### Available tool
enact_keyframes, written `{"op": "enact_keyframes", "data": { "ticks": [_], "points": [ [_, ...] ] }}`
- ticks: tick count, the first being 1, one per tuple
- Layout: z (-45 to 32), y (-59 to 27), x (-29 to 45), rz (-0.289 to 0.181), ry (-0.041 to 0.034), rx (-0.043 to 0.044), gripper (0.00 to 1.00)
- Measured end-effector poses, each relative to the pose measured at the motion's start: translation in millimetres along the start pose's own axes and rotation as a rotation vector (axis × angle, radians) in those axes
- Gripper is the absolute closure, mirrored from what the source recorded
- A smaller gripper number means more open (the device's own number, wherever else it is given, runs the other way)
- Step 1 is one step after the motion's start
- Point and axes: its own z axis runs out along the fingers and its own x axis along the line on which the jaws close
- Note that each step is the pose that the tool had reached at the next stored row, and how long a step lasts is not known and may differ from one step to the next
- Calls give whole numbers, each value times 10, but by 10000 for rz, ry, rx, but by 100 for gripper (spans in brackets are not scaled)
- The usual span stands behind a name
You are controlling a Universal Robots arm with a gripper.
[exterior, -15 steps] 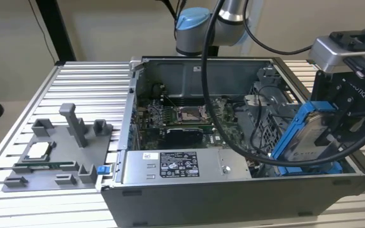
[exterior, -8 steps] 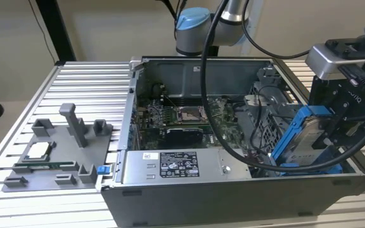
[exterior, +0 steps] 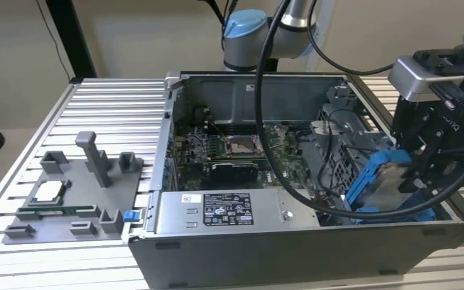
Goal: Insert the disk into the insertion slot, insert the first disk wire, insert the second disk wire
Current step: 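Insert the disk into the insertion slot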
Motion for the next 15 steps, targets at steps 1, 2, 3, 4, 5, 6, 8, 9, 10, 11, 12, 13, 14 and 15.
{"op": "enact_keyframes", "data": {
  "ticks": [1,2,3,4,5,6,8,9,10,11,12,13,14,15],
  "points": [
    [1,0,0,0,0,0,0],
    [2,0,0,0,-1,0,0],
    [2,0,0,0,-1,0,0],
    [3,0,0,0,-2,0,0],
    [3,0,0,0,0,0,0],
    [4,0,0,0,-1,0,0],
    [5,0,0,0,-1,0,0],
    [5,0,0,0,-1,0,0],
    [4,0,0,0,-2,0,0],
    [-7,0,0,0,-2,0,0],
    [-33,0,-2,1,-3,0,0],
    [-69,0,-4,1,-2,0,0],
    [-107,1,-5,0,-1,0,0],
    [-132,1,-7,0,-2,0,0]
  ]
}}
